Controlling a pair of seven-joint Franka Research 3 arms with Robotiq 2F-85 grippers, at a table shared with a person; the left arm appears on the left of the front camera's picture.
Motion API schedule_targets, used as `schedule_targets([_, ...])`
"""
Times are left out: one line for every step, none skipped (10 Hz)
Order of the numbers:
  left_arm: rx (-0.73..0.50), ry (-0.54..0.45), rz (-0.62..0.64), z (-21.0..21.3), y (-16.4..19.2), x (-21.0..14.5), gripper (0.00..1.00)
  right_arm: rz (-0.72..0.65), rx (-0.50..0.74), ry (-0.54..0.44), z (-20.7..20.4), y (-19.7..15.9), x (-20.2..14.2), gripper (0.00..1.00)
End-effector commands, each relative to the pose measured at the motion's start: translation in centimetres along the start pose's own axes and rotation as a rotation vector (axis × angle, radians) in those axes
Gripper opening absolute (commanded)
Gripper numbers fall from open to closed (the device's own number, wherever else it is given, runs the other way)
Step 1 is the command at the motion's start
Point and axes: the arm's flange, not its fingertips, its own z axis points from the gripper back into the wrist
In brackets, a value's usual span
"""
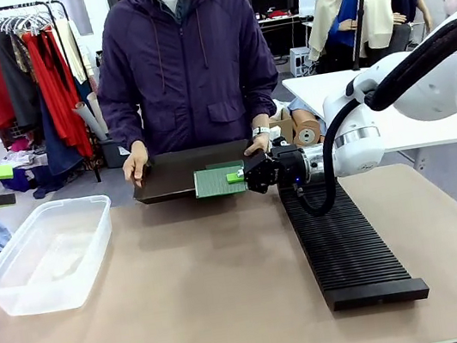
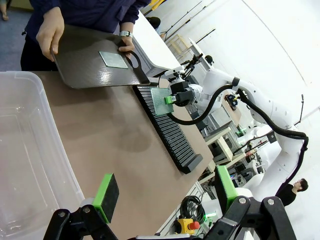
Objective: Sort PCBs into racks and boxes based on the side picked up.
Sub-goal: If the short side of the Blank PCB is picked up, insert it into the PCB Rack ; if the long side is picked up, place it in the Organizing box.
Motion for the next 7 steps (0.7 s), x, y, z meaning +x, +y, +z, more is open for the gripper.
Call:
schedule_targets([-0.012, -0.006, -0.001, 0.14, -0.13, -0.02, 1.0, 0.009, 0.004, -0.003, -0.16, 0.12, -0.07, 0.0])
schedule_targets([-0.012, -0.006, -0.001, 0.14, -0.13, -0.02, 1.0, 0.009, 0.004, -0.003, -0.16, 0.12, -0.07, 0.0])
schedule_targets([-0.012, -0.006, -0.001, 0.14, -0.13, -0.02, 1.0, 0.009, 0.004, -0.003, -0.16, 0.12, -0.07, 0.0])
schedule_targets([-0.012, -0.006, -0.001, 0.14, -0.13, -0.02, 1.0, 0.009, 0.004, -0.003, -0.16, 0.12, -0.07, 0.0])
schedule_targets([-0.012, -0.006, -0.001, 0.14, -0.13, -0.02, 1.0, 0.009, 0.004, -0.003, -0.16, 0.12, -0.07, 0.0])
schedule_targets([-0.012, -0.006, -0.001, 0.14, -0.13, -0.02, 1.0, 0.009, 0.004, -0.003, -0.16, 0.12, -0.07, 0.0])
schedule_targets([-0.012, -0.006, -0.001, 0.14, -0.13, -0.02, 1.0, 0.009, 0.004, -0.003, -0.16, 0.12, -0.07, 0.0])
